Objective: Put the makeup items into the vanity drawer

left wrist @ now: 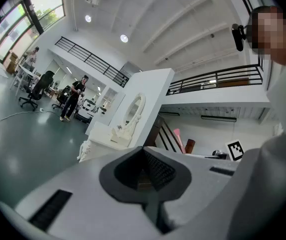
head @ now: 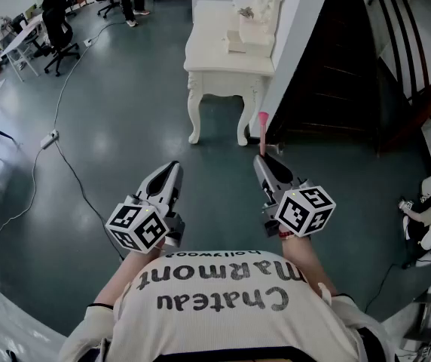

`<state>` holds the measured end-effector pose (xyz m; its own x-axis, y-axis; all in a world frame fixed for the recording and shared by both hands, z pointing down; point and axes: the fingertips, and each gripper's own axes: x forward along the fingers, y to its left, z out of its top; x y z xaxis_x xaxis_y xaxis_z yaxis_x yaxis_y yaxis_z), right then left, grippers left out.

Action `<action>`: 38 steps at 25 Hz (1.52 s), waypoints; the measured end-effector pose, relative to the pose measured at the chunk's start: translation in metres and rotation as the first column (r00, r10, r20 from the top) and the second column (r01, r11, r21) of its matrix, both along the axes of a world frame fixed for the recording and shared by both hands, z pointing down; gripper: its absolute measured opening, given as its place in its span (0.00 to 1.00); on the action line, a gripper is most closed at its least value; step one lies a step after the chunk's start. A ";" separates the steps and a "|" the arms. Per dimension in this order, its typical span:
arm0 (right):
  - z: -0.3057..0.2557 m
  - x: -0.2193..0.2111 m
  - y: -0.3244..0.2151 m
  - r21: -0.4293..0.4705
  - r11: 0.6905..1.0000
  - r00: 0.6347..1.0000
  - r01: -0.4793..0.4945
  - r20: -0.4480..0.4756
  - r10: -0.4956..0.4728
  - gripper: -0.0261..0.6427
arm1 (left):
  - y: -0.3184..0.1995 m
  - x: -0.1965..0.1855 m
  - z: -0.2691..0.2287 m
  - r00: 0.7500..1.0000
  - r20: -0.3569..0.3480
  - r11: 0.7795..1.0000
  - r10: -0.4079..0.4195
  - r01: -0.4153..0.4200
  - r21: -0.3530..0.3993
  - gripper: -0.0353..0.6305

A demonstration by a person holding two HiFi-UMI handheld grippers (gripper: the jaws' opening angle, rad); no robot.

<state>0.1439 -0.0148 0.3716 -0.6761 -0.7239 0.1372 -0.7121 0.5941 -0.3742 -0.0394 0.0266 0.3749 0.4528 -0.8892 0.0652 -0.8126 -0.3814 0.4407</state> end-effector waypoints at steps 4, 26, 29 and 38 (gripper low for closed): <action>-0.001 -0.006 -0.004 -0.001 1.000 1.000 0.009 -0.006 -0.009 0.11 | -0.004 -0.005 -0.003 1.000 0.001 1.000 -0.006 0.006 0.001 0.07; 0.022 -0.003 -0.010 -0.063 0.997 0.999 0.044 -0.004 -0.044 0.11 | 0.006 -0.015 0.023 0.995 -0.046 0.995 -0.091 0.089 -0.053 0.07; 0.016 -0.003 -0.013 -0.059 0.997 0.999 0.050 -0.004 -0.050 0.11 | 0.002 -0.020 0.015 0.989 -0.045 0.990 -0.138 0.136 -0.037 0.06; 0.016 -0.003 -0.027 -0.068 0.997 1.000 0.023 -0.004 -0.023 0.11 | -0.022 -0.017 0.006 0.995 -0.026 0.996 -0.092 0.091 -0.005 0.07</action>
